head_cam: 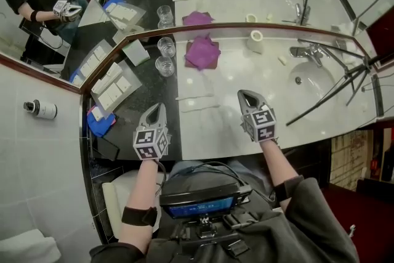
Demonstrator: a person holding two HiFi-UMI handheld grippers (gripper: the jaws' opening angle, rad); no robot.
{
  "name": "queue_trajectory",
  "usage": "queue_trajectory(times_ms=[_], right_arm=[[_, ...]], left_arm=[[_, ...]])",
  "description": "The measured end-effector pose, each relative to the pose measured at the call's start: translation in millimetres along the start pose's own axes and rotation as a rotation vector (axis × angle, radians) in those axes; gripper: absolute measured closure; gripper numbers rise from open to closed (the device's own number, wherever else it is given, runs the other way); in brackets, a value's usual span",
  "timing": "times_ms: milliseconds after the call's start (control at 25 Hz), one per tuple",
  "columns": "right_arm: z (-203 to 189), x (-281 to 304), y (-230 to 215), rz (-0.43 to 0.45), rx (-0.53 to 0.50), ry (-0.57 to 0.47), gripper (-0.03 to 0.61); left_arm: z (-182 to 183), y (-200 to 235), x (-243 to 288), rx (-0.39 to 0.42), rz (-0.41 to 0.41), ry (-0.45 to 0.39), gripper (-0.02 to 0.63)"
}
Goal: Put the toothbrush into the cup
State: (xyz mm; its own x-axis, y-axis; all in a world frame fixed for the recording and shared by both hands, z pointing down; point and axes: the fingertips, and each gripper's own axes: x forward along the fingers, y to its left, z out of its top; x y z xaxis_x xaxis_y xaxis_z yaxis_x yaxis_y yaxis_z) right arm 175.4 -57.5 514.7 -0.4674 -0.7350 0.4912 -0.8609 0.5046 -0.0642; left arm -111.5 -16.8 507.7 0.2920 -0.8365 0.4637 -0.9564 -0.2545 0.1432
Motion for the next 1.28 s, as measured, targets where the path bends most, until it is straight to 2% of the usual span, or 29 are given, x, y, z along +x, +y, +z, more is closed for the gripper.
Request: queue_trajectory(times_ms=[280, 480, 640, 760, 960, 1280], right_arm=[[-3, -2, -1, 0.009, 0.045, 0.004, 0.561], [-15, 1, -7, 0.006, 0.062, 0.019, 0.561], [-21, 2, -7, -0.005, 0.089, 0.024, 0.561], [-24, 2, -8, -0.019, 0.106, 0.021, 0.561], [-37, 6, -10, -0.04, 0.127, 0.042, 0.561], [-53, 6, -6, -0.068, 0.184, 0.082, 0.561]], left_arm=[[-2, -7, 10, 0.023, -0.003, 0.024, 0.612], [-7, -16, 25, 0.1, -0.059, 0.072, 0.599], [-17, -26, 45, 0.229, -0.165, 0.159, 0.542], [-23, -45, 62, 0.36, -0.282, 0.246, 0.478], [-42, -71, 92, 0.592, -0.464, 0.393, 0.461], [-93, -85, 127, 0.815, -0.656, 0.594, 0.431]])
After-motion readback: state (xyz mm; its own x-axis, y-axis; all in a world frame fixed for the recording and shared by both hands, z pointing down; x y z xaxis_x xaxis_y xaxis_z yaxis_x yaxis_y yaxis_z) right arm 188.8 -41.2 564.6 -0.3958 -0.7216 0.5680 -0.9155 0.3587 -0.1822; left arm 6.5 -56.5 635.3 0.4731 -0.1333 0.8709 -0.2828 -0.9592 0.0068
